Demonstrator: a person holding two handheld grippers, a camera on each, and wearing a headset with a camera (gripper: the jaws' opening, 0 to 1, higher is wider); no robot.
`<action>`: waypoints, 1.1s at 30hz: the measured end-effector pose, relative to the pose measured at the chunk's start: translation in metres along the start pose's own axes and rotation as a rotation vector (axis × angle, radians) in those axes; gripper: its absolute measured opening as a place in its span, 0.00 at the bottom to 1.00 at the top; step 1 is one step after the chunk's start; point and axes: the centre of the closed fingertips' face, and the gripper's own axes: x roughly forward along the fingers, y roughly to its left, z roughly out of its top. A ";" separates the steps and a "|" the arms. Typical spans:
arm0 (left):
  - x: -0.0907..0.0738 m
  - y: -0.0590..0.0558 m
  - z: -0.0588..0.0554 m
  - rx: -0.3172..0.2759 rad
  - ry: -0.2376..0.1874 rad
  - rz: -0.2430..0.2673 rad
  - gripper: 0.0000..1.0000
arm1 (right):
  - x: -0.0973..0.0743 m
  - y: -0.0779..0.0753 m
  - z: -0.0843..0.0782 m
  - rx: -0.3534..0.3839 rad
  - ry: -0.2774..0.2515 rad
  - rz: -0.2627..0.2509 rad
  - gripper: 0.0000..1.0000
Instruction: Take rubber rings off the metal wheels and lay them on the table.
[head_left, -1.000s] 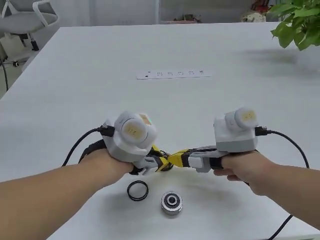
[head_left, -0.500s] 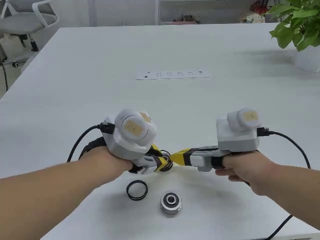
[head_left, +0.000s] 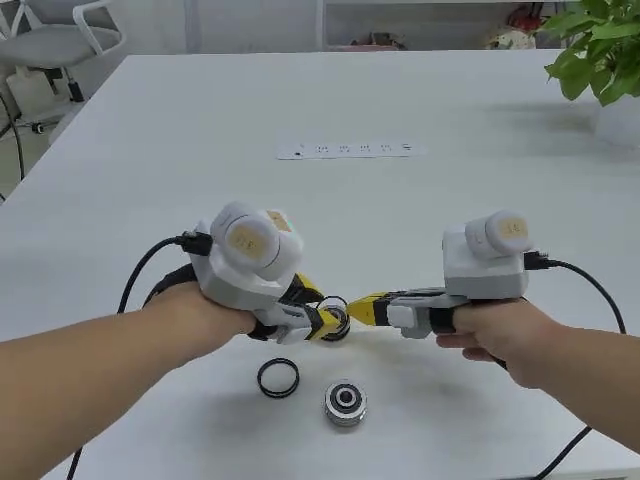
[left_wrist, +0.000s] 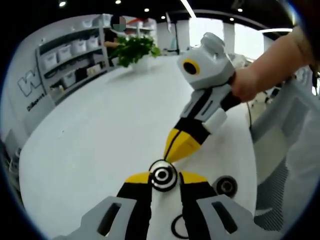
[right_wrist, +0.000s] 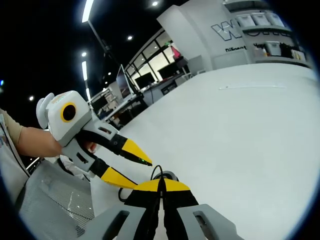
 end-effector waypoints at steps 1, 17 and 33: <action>-0.003 0.000 0.001 -0.003 -0.004 -0.001 0.24 | 0.000 0.001 0.001 0.001 0.000 0.002 0.00; -0.042 -0.007 0.004 -0.003 -0.056 -0.004 0.34 | -0.001 0.019 0.008 -0.013 -0.009 0.041 0.00; -0.073 -0.015 0.000 -0.016 -0.081 -0.002 0.46 | 0.004 0.042 0.008 -0.020 0.008 0.088 0.00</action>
